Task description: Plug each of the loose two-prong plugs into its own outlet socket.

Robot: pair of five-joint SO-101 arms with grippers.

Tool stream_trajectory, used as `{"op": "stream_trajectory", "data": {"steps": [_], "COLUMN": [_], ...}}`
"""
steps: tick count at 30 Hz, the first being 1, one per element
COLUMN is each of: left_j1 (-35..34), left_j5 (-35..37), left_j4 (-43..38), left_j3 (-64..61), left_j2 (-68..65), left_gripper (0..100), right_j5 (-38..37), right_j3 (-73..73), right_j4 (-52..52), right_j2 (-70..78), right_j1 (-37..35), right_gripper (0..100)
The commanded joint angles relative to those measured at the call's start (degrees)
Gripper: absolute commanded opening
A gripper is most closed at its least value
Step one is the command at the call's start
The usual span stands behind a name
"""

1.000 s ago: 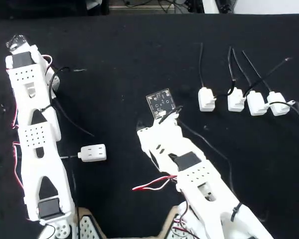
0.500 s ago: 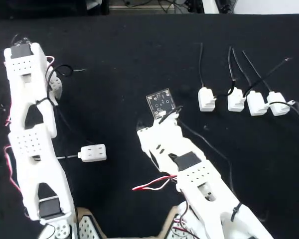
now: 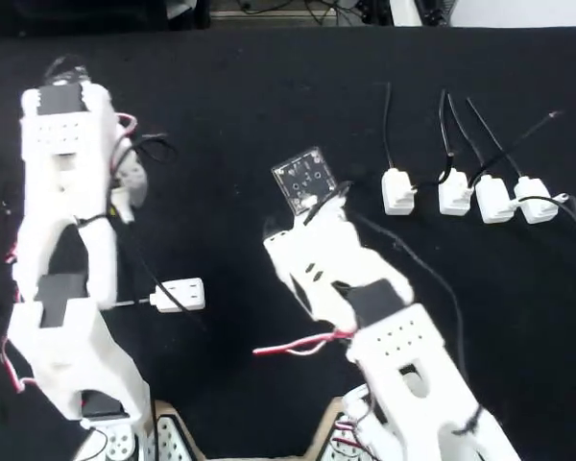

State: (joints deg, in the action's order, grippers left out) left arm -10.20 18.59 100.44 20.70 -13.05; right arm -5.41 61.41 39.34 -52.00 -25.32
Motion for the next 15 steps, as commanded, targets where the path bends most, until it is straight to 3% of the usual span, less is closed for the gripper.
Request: {"op": "stream_trajectory", "data": {"steps": [1, 8, 15], "left_j1": [6.73, 17.27, 30.29], "left_j5": [-2.64, -9.49, 2.02], "left_j4": [0.0, -4.84, -6.42], "left_j3": [-3.65, -9.27, -15.78], "left_j2": [8.09, 11.34, 11.16], "left_gripper": [3, 3, 3], "right_j5": [-5.27, -7.82, -14.59], "right_j3": [-8.31, -8.22, -2.68], "right_j4": [14.95, 29.54, 35.6], "right_j2": [-11.65, -31.69, -45.93], "right_j1": [0.88, 18.2, 26.02], "right_gripper": [22.2, 22.2, 22.2]}}
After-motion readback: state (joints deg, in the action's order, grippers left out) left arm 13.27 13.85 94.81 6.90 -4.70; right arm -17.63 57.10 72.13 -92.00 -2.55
